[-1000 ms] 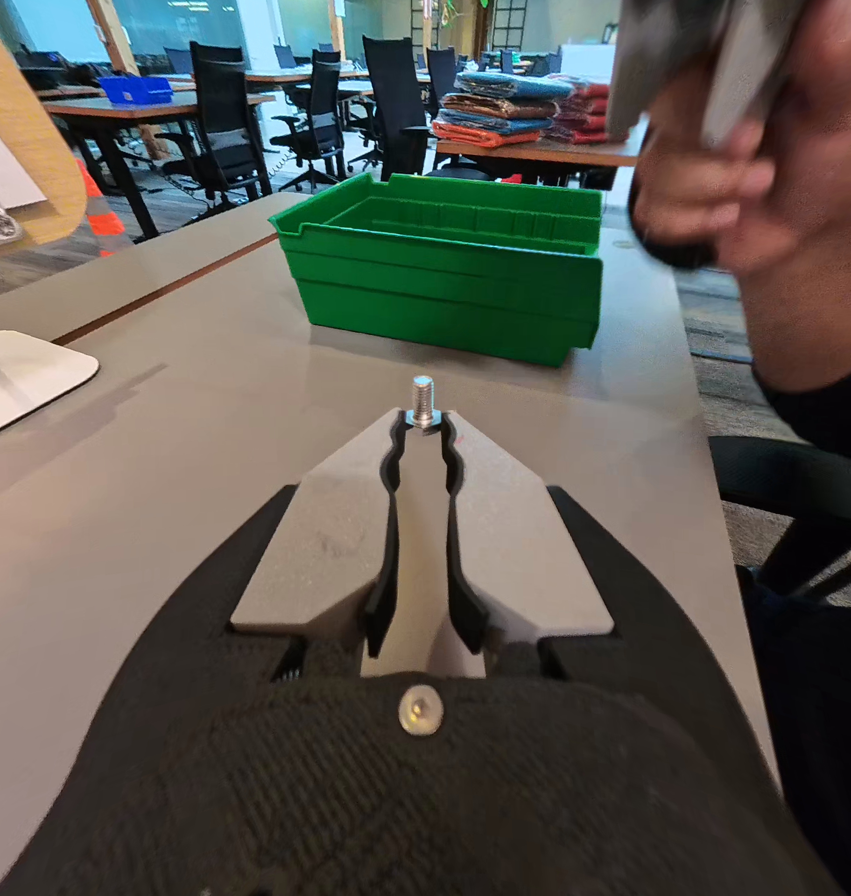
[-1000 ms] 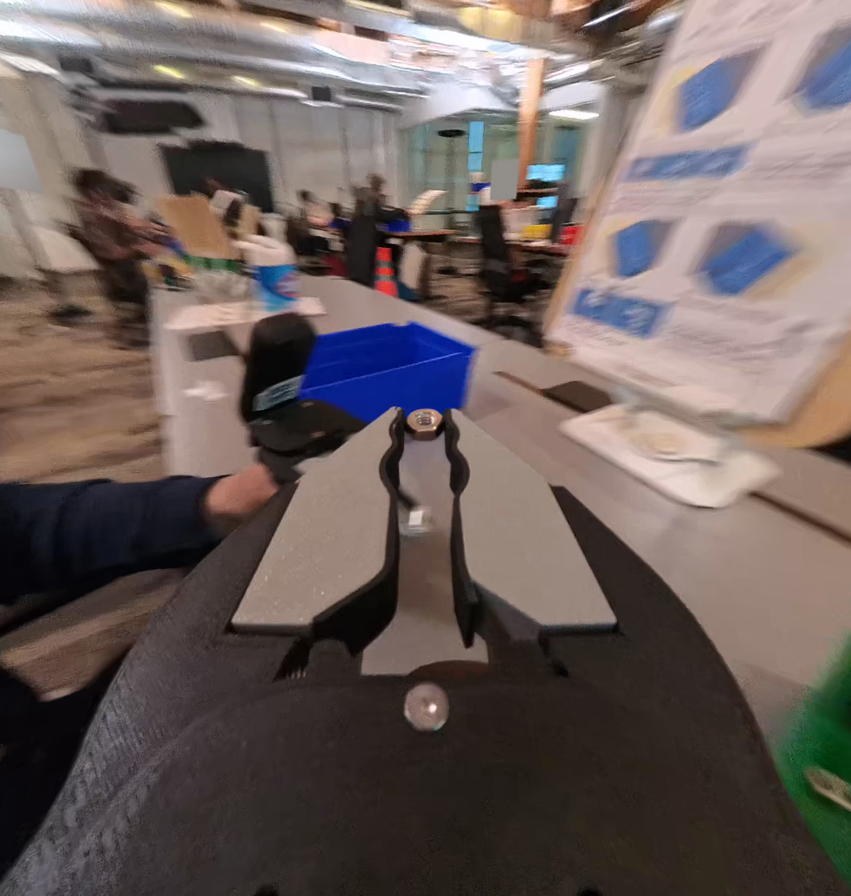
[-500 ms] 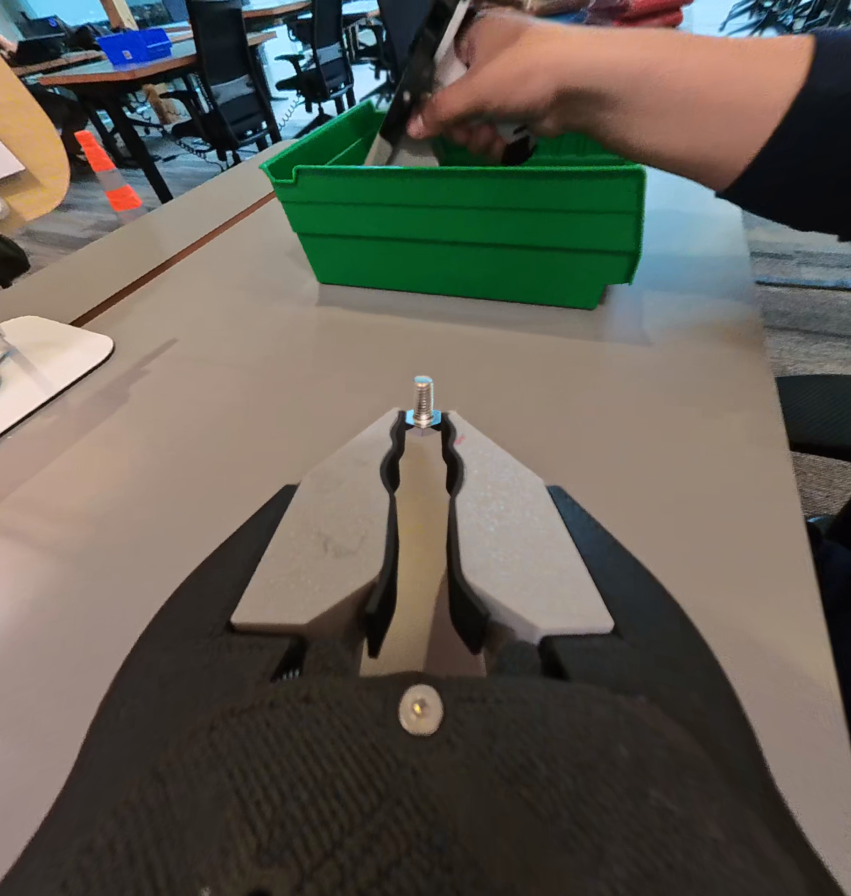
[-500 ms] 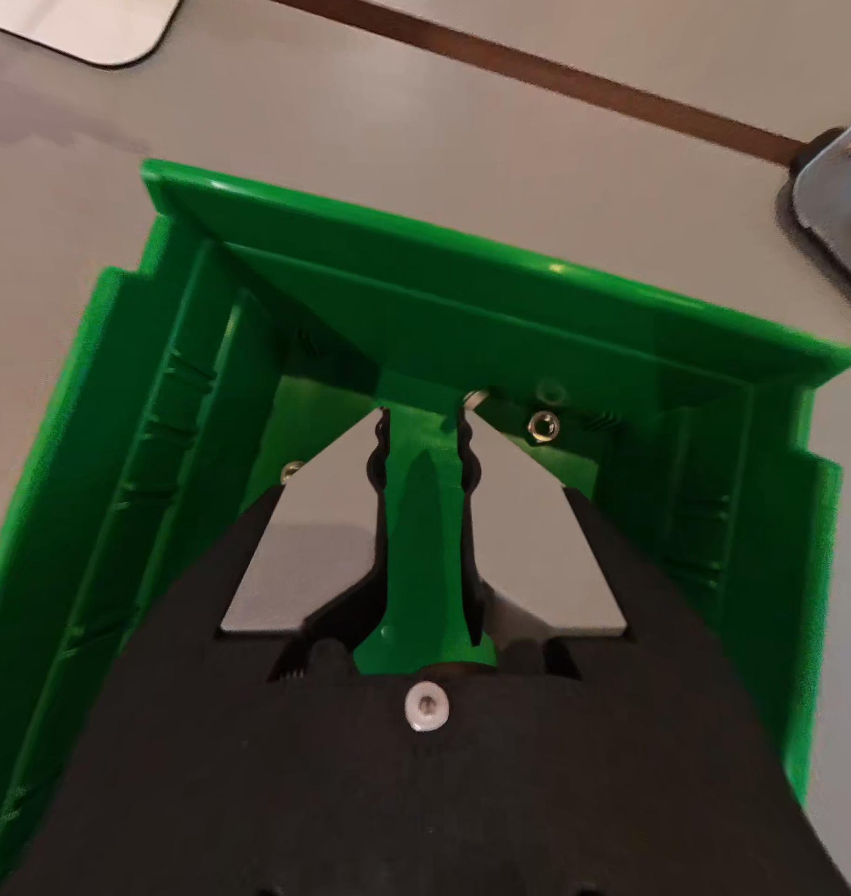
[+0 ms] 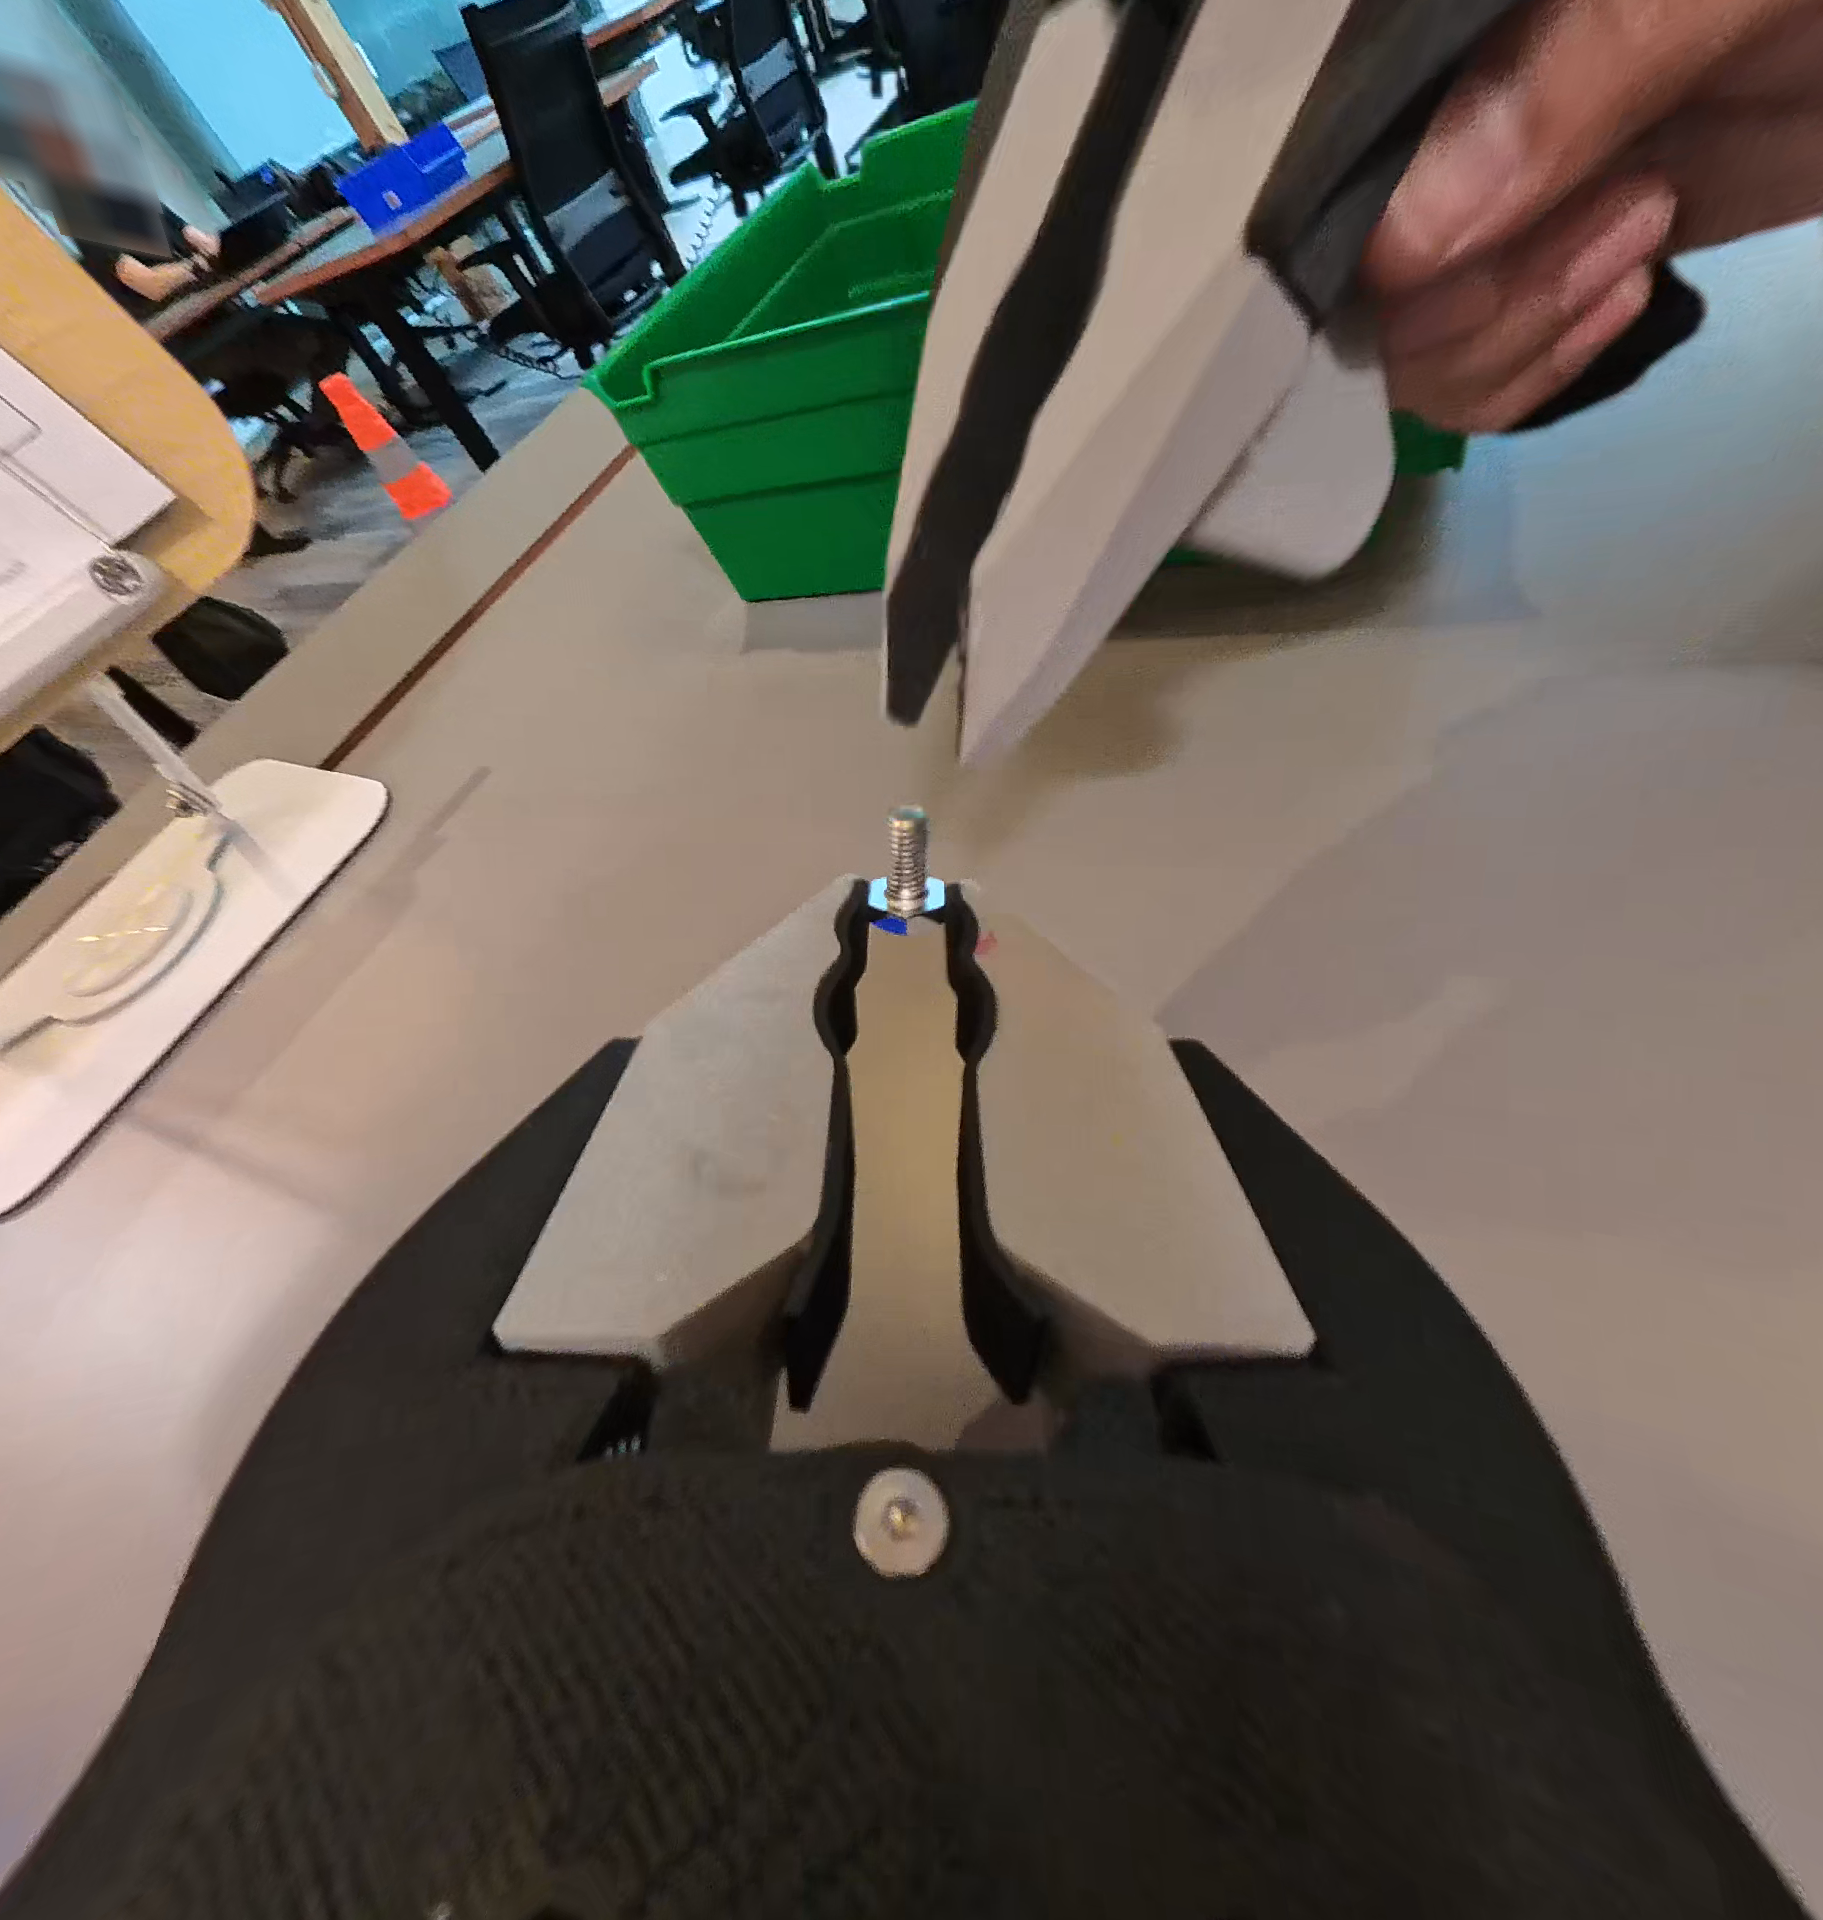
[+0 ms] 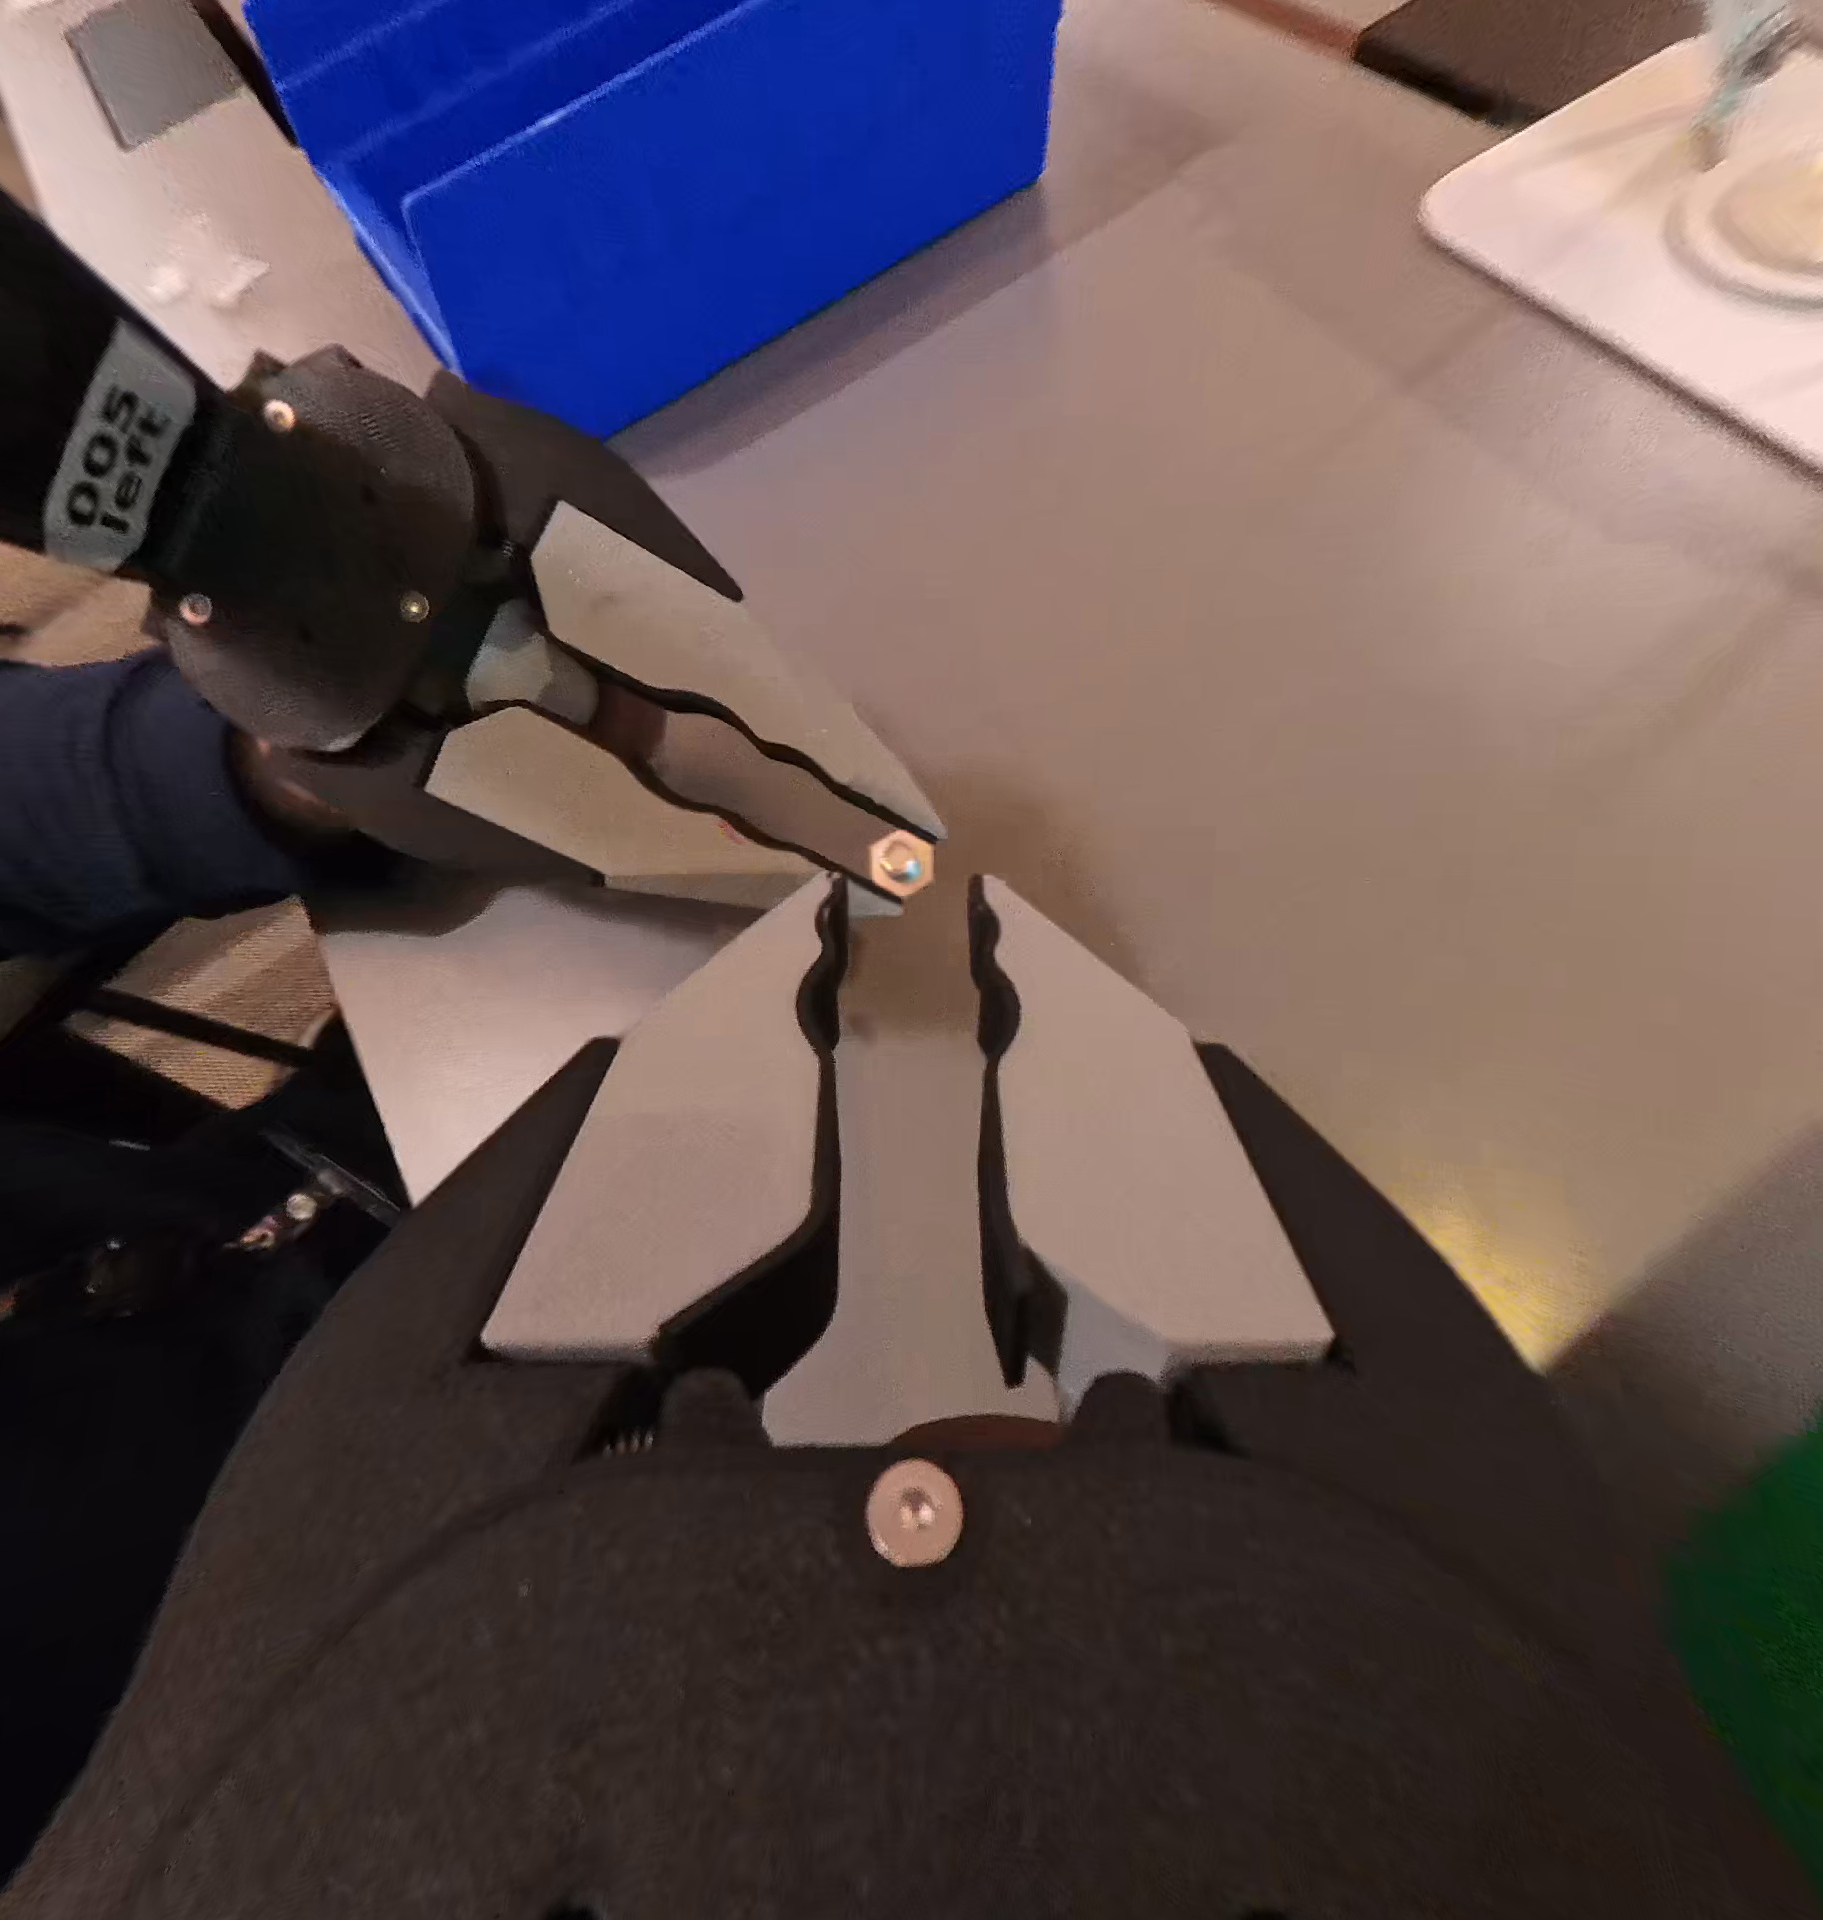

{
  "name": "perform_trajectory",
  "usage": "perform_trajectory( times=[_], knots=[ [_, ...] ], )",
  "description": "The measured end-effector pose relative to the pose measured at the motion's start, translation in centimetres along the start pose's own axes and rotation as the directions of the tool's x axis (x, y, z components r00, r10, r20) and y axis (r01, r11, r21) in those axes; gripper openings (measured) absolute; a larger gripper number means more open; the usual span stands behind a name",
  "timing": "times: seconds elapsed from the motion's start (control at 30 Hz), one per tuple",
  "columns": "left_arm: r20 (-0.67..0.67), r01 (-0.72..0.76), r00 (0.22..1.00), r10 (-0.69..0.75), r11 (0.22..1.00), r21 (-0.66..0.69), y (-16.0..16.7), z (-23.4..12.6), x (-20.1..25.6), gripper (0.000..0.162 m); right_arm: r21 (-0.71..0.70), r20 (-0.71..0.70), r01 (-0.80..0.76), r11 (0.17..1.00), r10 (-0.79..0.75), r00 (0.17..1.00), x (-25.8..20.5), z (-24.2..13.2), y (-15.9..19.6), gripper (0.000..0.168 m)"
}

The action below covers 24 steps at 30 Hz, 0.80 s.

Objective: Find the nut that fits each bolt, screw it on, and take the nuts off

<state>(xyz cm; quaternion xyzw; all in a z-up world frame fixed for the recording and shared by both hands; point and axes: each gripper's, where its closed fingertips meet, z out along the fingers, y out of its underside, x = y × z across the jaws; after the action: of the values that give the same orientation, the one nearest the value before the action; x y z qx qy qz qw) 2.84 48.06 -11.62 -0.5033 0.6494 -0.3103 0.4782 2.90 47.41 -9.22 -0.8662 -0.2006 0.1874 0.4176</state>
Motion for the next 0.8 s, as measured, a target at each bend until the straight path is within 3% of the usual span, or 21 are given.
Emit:
perform_trajectory(
  times=[0.2, 0.23, 0.43, 0.53, 0.63, 0.8],
  knots=[
    [0.053, -0.072, 0.996, 0.072, 0.997, -0.012, -0.2, -0.1, -0.1, 0.012, 0.007, 0.003, -0.038, 0.999, 0.038, 0.999, 0.4, 2.6, 0.5, 0.015],
    [0.069, -0.085, 0.994, 0.086, 0.996, -0.022, -0.1, -0.1, -0.3, 0.012, 0.013, 0.030, -0.052, 0.999, 0.051, 0.998, 0.1, 2.7, 0.5, 0.006],
    [0.082, -0.075, 0.994, 0.075, 0.997, 0.006, -0.5, -0.1, -0.3, 0.012, 0.065, -0.031, -0.018, 0.998, 0.020, 0.999, 0.4, 1.9, 0.2, 0.005],
    [0.089, 0.062, 0.994, -0.065, 0.998, 0.033, -0.4, -0.5, -1.7, 0.017, 0.100, -0.157, 0.032, 0.994, -0.016, 0.988, 2.0, -1.7, -0.3, 0.005],
    [0.050, 0.196, 0.979, -0.197, 0.980, 0.019, 0.4, -0.6, -2.5, 0.020, 0.128, -0.344, 0.064, 0.990, -0.017, 0.939, 5.6, -8.0, -0.3, 0.005],
    [0.028, 0.188, 0.982, -0.188, 0.982, -0.002, 0.5, -0.1, -1.8, 0.018, 0.069, -0.588, -0.016, 0.998, 0.053, 0.807, 12.7, -17.5, 4.3, 0.005]
  ],
)
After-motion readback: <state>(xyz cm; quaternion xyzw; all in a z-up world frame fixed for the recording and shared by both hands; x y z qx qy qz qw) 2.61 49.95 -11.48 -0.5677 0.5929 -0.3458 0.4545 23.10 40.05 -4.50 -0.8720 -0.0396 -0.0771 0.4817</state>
